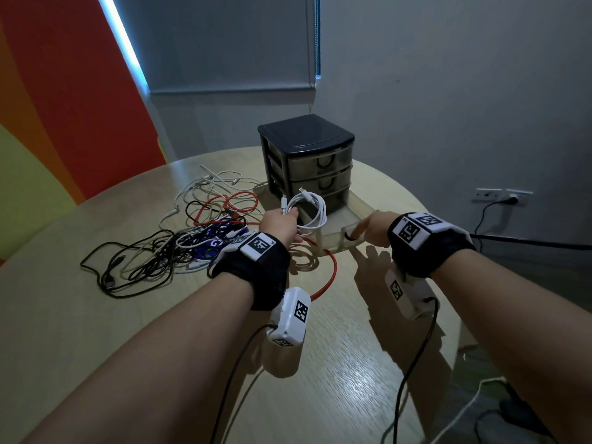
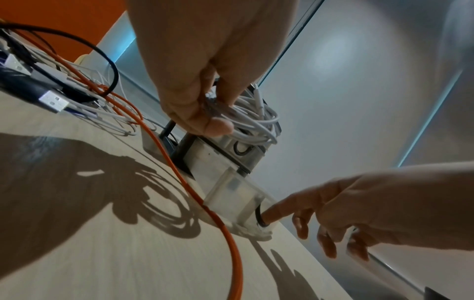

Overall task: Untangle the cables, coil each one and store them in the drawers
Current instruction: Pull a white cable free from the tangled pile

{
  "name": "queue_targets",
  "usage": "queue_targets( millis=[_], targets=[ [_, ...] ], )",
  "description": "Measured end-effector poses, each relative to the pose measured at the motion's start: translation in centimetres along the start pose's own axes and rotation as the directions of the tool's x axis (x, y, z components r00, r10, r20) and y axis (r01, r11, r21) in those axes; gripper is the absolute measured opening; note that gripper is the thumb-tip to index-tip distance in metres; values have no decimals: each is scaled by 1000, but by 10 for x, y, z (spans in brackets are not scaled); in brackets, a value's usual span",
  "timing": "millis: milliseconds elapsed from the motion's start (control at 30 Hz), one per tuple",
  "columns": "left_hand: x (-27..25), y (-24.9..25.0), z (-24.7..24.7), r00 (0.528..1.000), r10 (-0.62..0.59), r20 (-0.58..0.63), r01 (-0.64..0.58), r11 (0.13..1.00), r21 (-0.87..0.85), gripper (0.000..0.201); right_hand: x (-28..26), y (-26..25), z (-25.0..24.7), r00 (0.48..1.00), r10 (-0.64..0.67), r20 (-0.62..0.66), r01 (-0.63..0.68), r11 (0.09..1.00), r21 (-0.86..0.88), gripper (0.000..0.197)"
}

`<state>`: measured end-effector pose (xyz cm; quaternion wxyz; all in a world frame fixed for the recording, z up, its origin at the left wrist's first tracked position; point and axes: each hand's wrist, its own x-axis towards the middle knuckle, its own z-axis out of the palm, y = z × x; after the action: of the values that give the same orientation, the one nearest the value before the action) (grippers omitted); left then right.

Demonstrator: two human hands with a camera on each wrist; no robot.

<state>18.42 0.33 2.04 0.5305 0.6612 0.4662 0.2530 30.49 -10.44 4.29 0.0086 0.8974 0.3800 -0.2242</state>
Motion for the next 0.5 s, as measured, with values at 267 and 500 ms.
queue_targets(
  millis=[267, 500],
  targets=[
    [-6, 1, 4, 1000, 9, 20, -9, 1000, -7, 19, -11, 8, 3, 999, -20, -29, 22, 999, 50, 35],
    [1, 15, 16, 999, 28, 35, -27, 999, -39, 25, -1, 23, -16, 976, -10, -216, 154, 735, 660, 33]
  ],
)
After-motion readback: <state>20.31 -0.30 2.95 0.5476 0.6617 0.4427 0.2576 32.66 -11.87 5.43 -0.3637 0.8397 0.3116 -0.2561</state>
